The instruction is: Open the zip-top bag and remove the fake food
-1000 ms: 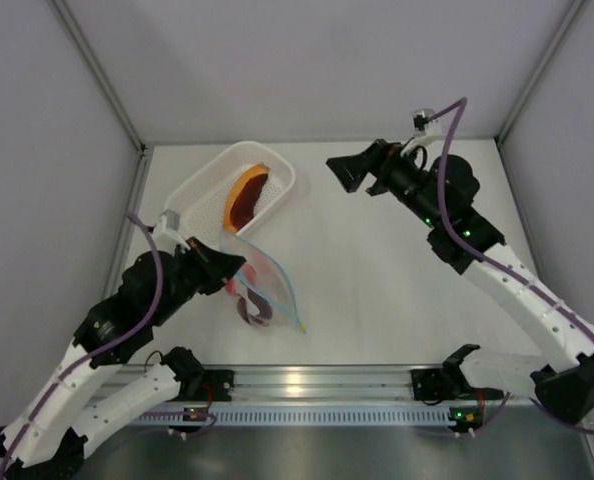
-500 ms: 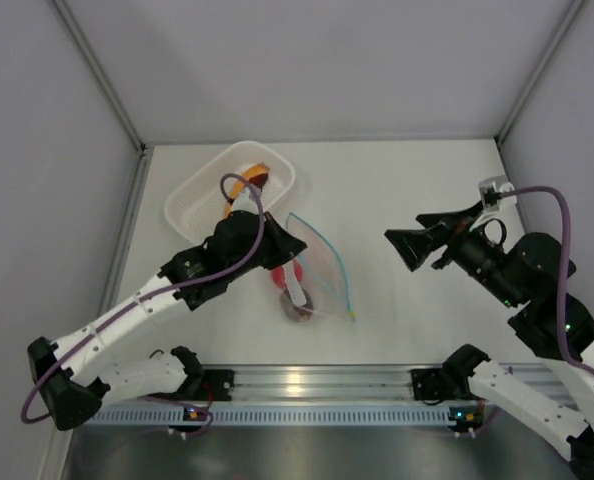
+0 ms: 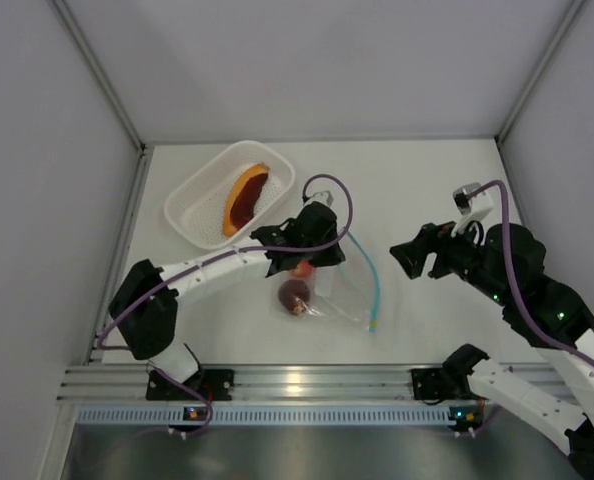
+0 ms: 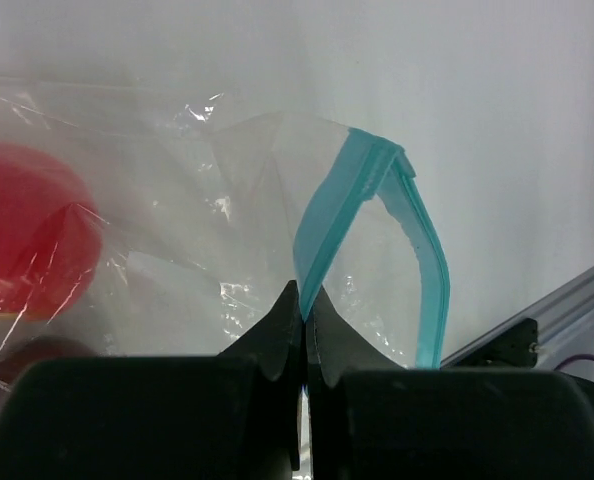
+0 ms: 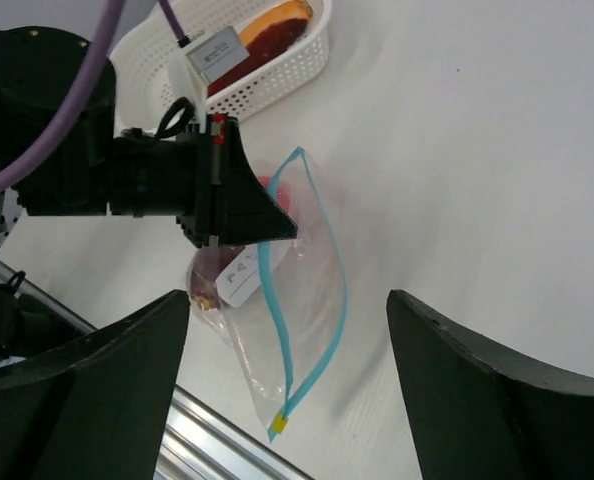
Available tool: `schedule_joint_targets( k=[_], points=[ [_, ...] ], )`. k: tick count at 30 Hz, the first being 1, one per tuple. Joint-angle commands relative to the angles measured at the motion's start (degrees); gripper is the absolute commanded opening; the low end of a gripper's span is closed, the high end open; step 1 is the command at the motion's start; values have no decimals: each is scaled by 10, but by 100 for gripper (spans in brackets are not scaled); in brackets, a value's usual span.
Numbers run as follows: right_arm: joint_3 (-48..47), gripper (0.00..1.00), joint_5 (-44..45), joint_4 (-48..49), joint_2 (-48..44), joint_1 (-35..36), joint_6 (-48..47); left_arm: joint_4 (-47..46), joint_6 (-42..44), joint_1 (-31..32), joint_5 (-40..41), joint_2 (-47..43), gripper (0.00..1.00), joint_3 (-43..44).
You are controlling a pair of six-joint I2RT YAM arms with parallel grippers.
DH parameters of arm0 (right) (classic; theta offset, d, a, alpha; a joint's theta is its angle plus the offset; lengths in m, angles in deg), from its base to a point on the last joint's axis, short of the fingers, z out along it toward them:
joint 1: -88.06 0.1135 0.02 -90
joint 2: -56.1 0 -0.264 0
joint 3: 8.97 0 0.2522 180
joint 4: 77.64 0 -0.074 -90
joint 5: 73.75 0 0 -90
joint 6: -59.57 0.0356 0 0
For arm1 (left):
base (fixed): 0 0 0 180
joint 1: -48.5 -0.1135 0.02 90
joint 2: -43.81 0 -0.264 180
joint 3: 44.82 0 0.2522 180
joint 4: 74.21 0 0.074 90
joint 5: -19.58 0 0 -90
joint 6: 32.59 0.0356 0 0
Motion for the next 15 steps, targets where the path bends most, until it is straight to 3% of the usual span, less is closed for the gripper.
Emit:
schedule_joint_targets(
  k=[1, 5, 11, 15],
  points=[
    [-9, 76, -19, -21, 7, 3, 2, 8, 51, 2, 1, 30, 0, 49],
    [-29, 55, -21, -46, 31, 3, 4, 31, 66, 2, 11, 51, 0, 74],
    [-51, 44, 8, -79, 52, 3, -3, 34, 68, 2, 5, 40, 0, 75],
    [-1, 41, -18, -34, 31, 3, 18, 34, 62, 3, -6, 24, 0, 76]
  ],
)
